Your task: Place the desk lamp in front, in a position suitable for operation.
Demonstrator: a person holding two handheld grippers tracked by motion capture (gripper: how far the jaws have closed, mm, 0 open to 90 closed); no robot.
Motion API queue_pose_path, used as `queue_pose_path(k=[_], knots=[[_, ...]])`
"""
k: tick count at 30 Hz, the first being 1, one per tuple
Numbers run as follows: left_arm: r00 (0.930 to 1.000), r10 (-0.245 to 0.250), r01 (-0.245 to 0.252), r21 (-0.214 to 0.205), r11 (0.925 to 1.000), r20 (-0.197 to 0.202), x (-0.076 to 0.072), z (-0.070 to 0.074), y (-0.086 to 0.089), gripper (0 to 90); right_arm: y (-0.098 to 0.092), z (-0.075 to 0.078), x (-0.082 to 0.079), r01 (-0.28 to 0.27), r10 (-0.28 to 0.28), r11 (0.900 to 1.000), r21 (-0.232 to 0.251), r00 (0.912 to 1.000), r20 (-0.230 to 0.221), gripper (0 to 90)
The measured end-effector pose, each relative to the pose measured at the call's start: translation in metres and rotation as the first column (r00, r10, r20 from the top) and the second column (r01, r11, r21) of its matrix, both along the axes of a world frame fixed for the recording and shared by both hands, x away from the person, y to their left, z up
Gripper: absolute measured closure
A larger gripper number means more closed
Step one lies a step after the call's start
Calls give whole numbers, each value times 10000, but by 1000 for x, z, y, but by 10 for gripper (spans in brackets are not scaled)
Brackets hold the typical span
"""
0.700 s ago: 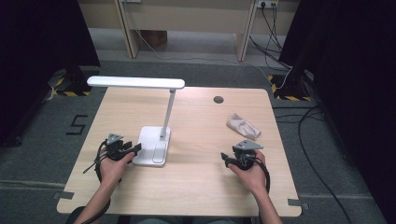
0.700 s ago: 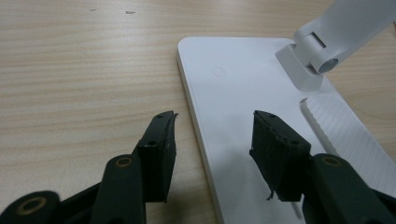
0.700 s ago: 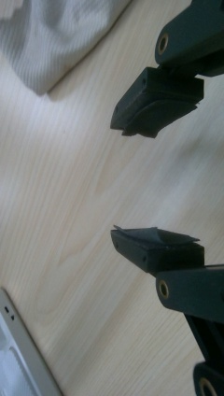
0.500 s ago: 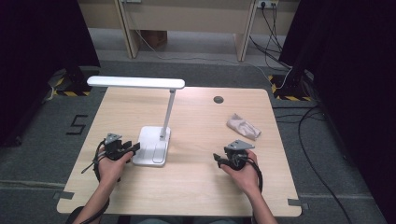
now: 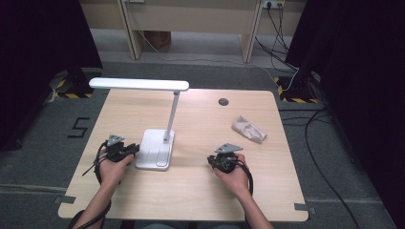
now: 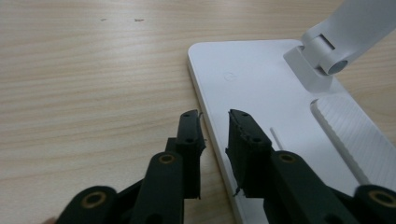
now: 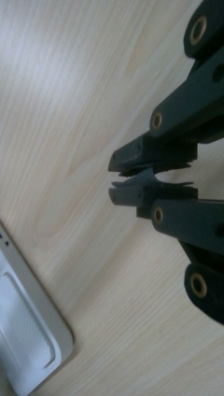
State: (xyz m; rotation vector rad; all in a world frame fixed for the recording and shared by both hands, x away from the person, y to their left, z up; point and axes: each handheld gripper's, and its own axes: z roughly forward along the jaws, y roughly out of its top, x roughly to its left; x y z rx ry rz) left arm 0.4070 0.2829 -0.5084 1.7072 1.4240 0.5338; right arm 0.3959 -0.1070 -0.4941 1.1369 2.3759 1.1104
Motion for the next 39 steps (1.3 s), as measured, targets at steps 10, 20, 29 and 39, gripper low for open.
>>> queue_pose_path(k=[10,20,29,39], knots=[[9992,210,-183,754,9970,-354,2,-4,7,895,44,3,7,-681,682,9976,-154,9976,91,900],[9981,-239,277,661,9974,-573,3,-7,1,899,75,-2,9,-1102,1101,9937,-181,9939,-50,900],[9958,-587,642,782,9949,-705,5,-11,-5,898,92,-4,11,-1223,1221,9924,-127,9924,-177,900],[9950,-797,853,946,9919,-609,9,-11,-10,898,103,-10,17,-1216,1210,9923,-220,9923,-281,900]])
